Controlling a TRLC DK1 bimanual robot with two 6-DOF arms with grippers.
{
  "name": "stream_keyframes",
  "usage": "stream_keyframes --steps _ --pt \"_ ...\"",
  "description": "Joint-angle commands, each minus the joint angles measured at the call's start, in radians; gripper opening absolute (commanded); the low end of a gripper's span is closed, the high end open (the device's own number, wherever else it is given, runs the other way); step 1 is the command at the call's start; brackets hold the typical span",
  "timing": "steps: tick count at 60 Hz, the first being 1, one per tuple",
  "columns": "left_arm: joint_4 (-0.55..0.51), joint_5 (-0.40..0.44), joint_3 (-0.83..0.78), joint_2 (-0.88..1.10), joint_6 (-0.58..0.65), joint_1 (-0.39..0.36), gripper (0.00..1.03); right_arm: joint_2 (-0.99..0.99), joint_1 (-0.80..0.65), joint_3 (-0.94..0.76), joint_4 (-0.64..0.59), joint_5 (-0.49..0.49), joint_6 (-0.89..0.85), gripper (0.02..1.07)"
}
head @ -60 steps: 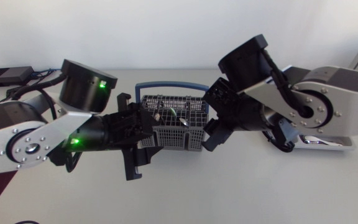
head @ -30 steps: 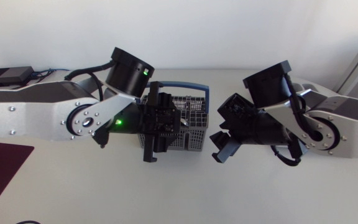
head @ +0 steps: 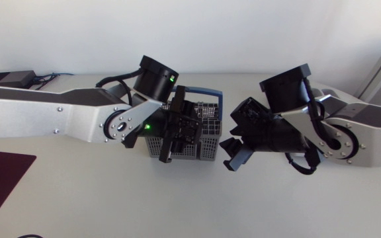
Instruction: Transfer all utensils from the basket to the drawer tray.
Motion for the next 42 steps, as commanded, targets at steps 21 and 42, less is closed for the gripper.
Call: stream_keyframes --steps 21,42 --pt "0.105 -0.023 0.007 0.06 0.128 0.009 0.27 0.017 -0.018 -0.031 0.014 -0.018 -0.024 0.63" --pt "0.091 -0.023 -0.005 0.042 0.154 0.008 0.04 0.018 -0.021 -0.044 0.021 -0.019 -0.024 0.63"
